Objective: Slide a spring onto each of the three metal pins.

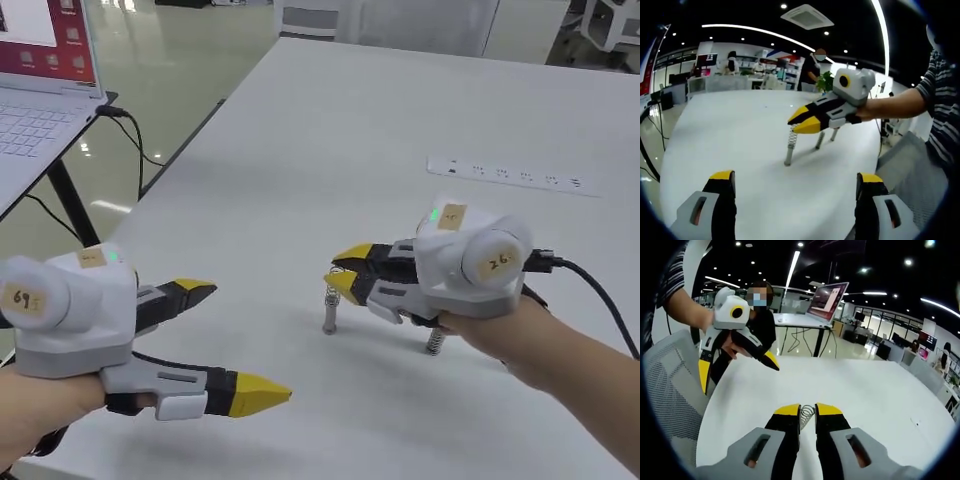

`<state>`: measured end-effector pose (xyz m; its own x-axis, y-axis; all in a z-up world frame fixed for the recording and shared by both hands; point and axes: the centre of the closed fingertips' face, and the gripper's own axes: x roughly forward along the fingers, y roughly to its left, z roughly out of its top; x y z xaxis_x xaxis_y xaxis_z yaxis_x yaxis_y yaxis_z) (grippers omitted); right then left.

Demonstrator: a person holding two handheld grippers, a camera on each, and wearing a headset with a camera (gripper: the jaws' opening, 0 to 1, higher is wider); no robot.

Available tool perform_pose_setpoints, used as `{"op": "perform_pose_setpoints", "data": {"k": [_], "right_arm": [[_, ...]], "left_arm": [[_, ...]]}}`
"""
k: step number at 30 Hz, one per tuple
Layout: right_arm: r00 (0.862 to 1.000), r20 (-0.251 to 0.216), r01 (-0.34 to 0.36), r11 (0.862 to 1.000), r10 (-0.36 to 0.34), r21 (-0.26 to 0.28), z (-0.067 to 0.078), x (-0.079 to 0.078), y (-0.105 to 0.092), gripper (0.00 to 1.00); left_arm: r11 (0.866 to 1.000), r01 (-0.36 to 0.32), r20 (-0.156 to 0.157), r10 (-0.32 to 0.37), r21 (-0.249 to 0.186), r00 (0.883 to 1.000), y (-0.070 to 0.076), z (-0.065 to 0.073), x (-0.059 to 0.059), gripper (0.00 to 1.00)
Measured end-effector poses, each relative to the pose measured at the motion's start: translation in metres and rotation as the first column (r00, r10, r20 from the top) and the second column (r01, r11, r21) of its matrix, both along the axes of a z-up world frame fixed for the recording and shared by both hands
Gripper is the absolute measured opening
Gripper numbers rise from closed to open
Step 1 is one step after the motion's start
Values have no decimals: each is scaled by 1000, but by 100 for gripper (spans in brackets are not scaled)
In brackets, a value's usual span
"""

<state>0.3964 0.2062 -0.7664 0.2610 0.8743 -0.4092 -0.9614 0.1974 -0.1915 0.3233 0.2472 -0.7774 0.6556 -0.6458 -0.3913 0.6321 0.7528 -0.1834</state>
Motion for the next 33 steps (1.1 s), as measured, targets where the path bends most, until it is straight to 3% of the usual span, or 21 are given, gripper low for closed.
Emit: {"op": "perform_pose_setpoints", "data": {"k": [4, 7, 10, 22, 23, 27, 30, 33], "right_arm": [[1000, -6, 10, 1000, -10, -24, -9, 1, 1, 8], [999, -36, 28, 1000, -28, -4, -11, 0, 5, 8], [1000, -2, 18, 998, -19, -53, -19, -1, 5, 8], [1000, -6, 27, 992, -28, -124, -52, -14, 9, 8], [999, 0, 37, 996, -37, -84, -45, -13, 12, 8], [1000, 9, 26, 993, -25, -117, -46, -16, 10, 9], [1000, -11, 27, 993, -29, -116, -46, -16, 10, 10], [999, -10, 30, 995, -31, -94, -40, -15, 12, 17]], "left_arm": [[1000, 1, -3, -1, 0, 1000, -1, -1, -1, 98], [1000, 2, -5, -3, -4, 1000, -2, -2, -2, 98], [1000, 4, -7, -4, -3, 1000, -3, -3, -3, 98], [1000, 4, -13, -4, -10, 1000, -6, -6, -5, 97], [1000, 4, -12, -4, -12, 1000, -7, -5, -5, 97], [1000, 5, -9, -5, -16, 1000, -8, -4, -4, 97], [1000, 11, -8, -11, -15, 1000, -11, -3, -4, 97], [1000, 14, -8, -14, -12, 1000, -11, -2, -4, 97]]}}
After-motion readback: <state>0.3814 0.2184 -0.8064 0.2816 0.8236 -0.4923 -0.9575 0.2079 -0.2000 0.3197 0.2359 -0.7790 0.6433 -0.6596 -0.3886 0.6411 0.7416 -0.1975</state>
